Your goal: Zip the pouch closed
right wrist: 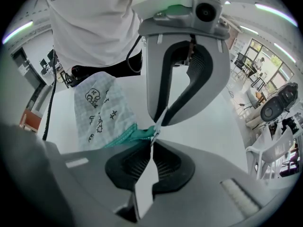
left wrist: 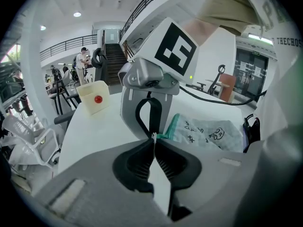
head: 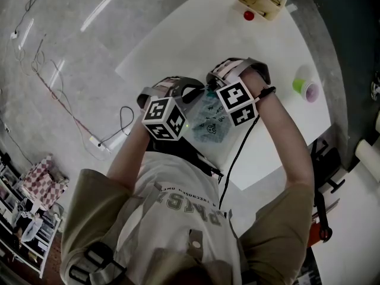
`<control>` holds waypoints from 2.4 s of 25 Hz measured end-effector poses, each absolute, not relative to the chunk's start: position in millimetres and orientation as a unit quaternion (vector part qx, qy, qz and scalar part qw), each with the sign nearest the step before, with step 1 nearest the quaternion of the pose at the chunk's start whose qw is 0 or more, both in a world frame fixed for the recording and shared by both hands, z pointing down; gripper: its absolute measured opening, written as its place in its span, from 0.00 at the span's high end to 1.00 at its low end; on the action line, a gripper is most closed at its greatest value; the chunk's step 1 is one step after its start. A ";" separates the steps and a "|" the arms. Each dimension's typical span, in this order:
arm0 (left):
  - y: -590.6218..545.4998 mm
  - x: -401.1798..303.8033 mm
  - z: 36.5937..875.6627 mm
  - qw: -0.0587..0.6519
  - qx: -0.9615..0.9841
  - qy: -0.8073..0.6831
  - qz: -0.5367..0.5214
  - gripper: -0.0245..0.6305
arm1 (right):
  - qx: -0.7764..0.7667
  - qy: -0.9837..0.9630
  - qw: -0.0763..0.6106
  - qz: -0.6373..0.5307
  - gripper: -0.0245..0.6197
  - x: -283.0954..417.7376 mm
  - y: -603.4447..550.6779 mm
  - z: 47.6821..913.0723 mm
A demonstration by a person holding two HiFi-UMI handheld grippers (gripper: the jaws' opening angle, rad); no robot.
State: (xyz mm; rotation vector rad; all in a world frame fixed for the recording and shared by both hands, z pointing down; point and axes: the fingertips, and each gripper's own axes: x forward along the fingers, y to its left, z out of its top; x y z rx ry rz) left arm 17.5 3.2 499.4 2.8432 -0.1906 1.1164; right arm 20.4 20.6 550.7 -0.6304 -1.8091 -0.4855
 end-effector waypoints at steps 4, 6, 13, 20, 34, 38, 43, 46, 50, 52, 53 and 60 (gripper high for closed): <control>7.1 17.5 500.6 0.046 0.929 -0.060 0.363 0.93 | -0.257 -0.769 0.553 -0.192 0.96 21.1 18.1 548.2; 8.3 16.9 502.8 0.051 0.928 -0.064 0.362 0.93 | -0.256 -0.770 0.554 -0.188 0.96 21.7 18.9 547.6; 8.3 15.6 504.0 0.054 0.926 -0.067 0.367 0.93 | -0.239 -0.772 0.564 -0.171 0.96 21.9 19.6 545.9; 6.0 14.9 504.8 0.059 0.925 -0.071 0.369 0.93 | -0.228 -0.777 0.569 -0.144 0.96 22.5 18.2 544.2; 8.3 13.7 507.1 0.097 0.925 -0.079 0.360 0.93 | -0.203 -0.794 0.567 -0.083 0.97 20.8 25.7 538.7; 8.3 13.3 504.7 0.102 0.925 -0.081 0.356 0.93 | -0.198 -0.800 0.562 -0.074 0.97 20.9 26.2 535.8; 11.3 11.5 506.0 0.108 0.925 -0.085 0.355 0.93 | -0.196 -0.798 0.565 -0.075 0.97 23.5 30.2 537.1; 11.4 9.1 506.4 0.114 0.924 -0.088 0.354 0.93 | -0.196 -0.797 0.566 -0.073 0.97 26.5 32.0 537.2; 11.5 5.8 507.4 0.114 0.923 -0.090 0.356 0.92 | -0.196 -0.793 0.572 -0.072 0.97 32.7 35.0 538.4; 12.2 5.1 507.8 0.114 0.923 -0.091 0.357 0.92 | -0.195 -0.793 0.573 -0.070 0.97 34.9 36.9 538.5; 12.7 5.0 507.7 0.115 0.923 -0.091 0.357 0.92 | -0.193 -0.794 0.573 -0.069 0.97 35.3 37.5 538.1; 14.4 8.6 506.6 0.112 0.923 -0.091 0.356 0.92 | -0.184 -0.794 0.576 -0.072 0.97 39.6 38.4 537.1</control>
